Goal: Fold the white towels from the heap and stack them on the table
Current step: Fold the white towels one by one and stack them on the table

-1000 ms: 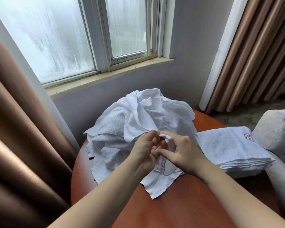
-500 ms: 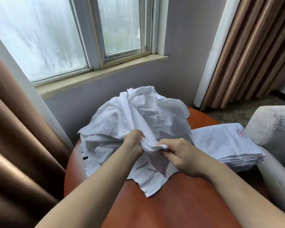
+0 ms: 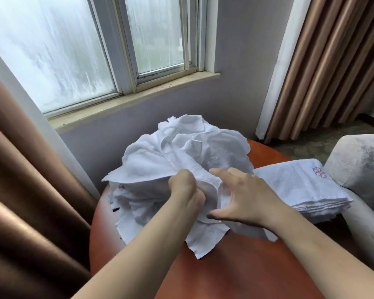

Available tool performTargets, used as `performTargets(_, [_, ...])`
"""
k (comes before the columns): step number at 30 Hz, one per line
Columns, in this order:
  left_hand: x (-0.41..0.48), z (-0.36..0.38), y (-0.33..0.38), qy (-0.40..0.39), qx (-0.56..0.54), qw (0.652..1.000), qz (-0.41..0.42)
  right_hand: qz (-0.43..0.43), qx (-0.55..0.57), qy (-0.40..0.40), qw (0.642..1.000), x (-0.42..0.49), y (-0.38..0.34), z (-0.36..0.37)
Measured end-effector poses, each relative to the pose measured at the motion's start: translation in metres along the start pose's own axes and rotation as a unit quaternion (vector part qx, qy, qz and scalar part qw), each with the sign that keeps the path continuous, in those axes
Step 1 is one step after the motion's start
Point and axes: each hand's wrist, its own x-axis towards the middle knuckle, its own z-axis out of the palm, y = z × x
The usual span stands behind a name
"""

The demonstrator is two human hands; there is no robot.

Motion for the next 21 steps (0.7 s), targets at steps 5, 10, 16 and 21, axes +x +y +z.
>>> performTargets(5, [-0.007, -0.001, -0.002, -0.028, -0.027, 0.999, 0.003, -0.003, -0.006, 0.132, 0.991, 0.004, -0.014, 0.011])
performTargets(10, [0.01, -0.012, -0.003, -0.056, -0.053, 0.997, 0.0, -0.041, -0.002, 0.23, 0.972, 0.005, -0.016, 0.014])
performTargets(16, [0.051, -0.017, 0.006, 0.038, 0.001, 0.999, 0.036, -0.096, -0.005, 0.246, 0.965, -0.004, -0.009, 0.019])
performTargets(21, [0.08, -0.034, 0.014, 0.093, 0.059, 0.992, 0.066, -0.073, -0.03, 0.261, 0.962, -0.018, 0.016, 0.025])
